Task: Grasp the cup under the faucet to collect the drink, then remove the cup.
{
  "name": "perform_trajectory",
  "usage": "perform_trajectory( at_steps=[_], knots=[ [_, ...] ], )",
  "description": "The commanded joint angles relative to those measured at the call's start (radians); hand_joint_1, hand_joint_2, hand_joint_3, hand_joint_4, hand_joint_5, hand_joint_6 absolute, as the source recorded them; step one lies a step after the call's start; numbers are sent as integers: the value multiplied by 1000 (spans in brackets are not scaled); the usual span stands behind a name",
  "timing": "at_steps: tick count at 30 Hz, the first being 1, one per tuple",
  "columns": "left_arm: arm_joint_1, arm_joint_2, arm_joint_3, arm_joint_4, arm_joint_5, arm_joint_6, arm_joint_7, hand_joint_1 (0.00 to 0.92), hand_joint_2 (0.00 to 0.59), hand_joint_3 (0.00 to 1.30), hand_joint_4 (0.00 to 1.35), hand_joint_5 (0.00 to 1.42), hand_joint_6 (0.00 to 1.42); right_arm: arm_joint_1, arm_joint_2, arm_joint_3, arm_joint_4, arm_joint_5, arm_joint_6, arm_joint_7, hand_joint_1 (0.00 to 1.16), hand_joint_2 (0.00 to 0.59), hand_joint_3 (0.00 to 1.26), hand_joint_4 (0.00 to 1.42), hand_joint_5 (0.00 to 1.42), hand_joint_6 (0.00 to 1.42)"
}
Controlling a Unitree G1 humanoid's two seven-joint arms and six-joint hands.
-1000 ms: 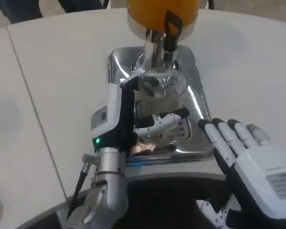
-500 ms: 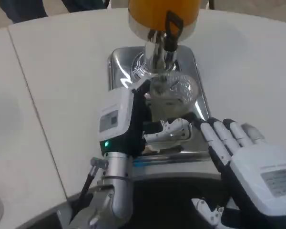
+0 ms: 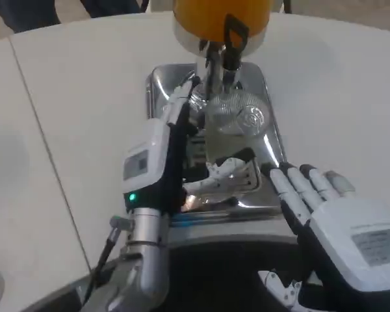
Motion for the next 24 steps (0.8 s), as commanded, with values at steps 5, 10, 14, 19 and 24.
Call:
perform_trajectory(
  at_steps=[5,10,14,19,24],
  knots=[
    [141,89,55,-189,-22,55,-54,462,57,96,11,382,501,10,6,15,19,36,-10,-65,372,485,0,0,0,25],
    [272,160,95,-416,7,109,-98,469,66,95,10,372,474,16,9,31,8,62,-10,-77,372,485,0,0,0,29],
    [352,186,133,-539,2,155,-139,487,66,86,0,359,431,12,6,25,6,79,-6,-82,372,485,0,0,0,31],
    [444,216,192,-676,2,196,-192,456,68,78,15,380,539,-14,9,8,-6,110,-3,-101,373,485,0,0,0,39],
    [626,252,262,-879,39,225,-225,384,71,71,52,383,525,-62,32,11,2,148,8,-114,436,500,0,0,0,47]
  ],
)
